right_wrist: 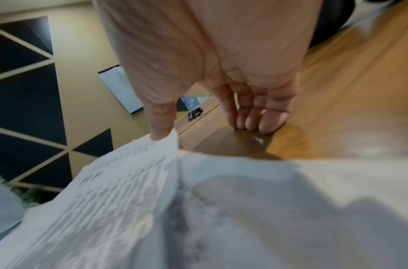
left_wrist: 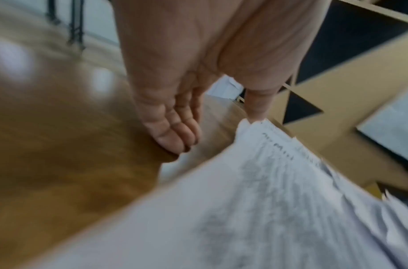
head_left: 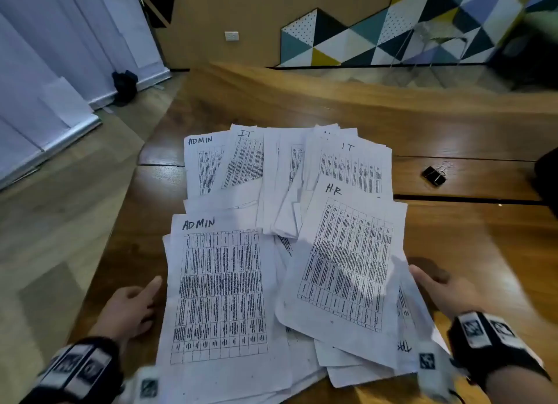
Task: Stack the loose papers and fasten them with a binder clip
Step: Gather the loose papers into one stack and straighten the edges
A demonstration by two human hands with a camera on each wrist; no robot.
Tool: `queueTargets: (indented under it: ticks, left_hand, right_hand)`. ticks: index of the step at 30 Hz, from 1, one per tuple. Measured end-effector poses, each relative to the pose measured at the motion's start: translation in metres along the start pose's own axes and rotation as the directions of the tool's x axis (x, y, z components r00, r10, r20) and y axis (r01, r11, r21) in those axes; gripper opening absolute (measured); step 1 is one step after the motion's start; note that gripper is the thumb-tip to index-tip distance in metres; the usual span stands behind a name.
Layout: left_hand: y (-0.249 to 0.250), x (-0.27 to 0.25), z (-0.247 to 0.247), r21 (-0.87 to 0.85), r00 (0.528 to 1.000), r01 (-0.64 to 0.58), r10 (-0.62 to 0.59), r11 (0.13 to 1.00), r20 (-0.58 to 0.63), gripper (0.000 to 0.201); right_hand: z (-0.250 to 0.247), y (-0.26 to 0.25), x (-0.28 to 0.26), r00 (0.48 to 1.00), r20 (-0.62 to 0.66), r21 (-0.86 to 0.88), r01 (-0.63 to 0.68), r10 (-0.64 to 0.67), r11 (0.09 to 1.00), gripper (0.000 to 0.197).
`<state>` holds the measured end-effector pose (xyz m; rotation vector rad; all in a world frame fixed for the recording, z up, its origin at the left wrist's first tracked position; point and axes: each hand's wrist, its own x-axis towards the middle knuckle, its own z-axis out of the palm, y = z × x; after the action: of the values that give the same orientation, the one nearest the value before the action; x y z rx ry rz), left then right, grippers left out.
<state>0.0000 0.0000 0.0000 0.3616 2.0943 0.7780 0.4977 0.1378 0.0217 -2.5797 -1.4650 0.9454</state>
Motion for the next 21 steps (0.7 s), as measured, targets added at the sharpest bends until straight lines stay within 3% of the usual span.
queueTargets:
  ticks: [2,4,5,8,12,15,21]
  left_hand:
    - [0.012,0.009,0.016,-0.028,0.996,0.074,-0.072,0.997,0.044,0.072]
    - [0.025,0.016,0.032,0.005,0.991,0.048,-0.048,0.999,0.125,0.086]
    - [0.03,0.016,0.041,0.019,0.988,0.018,-0.02,1.0,0.151,0.08]
    - [0.048,-0.009,0.07,0.107,0.984,-0.116,0.1,0.987,0.148,0.034]
    - [0.053,-0.024,0.096,0.098,0.963,-0.198,0.175,0.975,0.204,0.033]
    - [0.052,-0.04,0.109,-0.026,0.957,-0.223,0.224,0.974,0.185,0.018]
    - [0.048,-0.055,0.127,-0.242,0.971,-0.054,0.108,0.969,0.214,0.061]
  right_hand:
    - [0.01,-0.021,0.005,0.998,0.064,0.008,-0.023,0.023,1.0,0.08]
    - [0.023,-0.046,0.003,0.995,0.097,-0.039,-0.028,0.032,0.999,0.097]
    - [0.032,-0.054,0.002,0.996,0.09,-0.098,-0.019,0.028,0.995,0.101]
    - [0.047,-0.076,-0.014,0.998,0.059,-0.225,0.031,-0.019,0.974,0.098]
    - [0.064,-0.098,-0.033,0.987,0.122,-0.105,0.114,-0.101,0.988,0.08]
    - [0.072,-0.107,-0.042,0.978,0.156,-0.054,0.149,-0.139,0.987,0.07]
    - [0.079,-0.117,-0.052,0.97,0.2,0.006,0.137,-0.136,0.99,0.053]
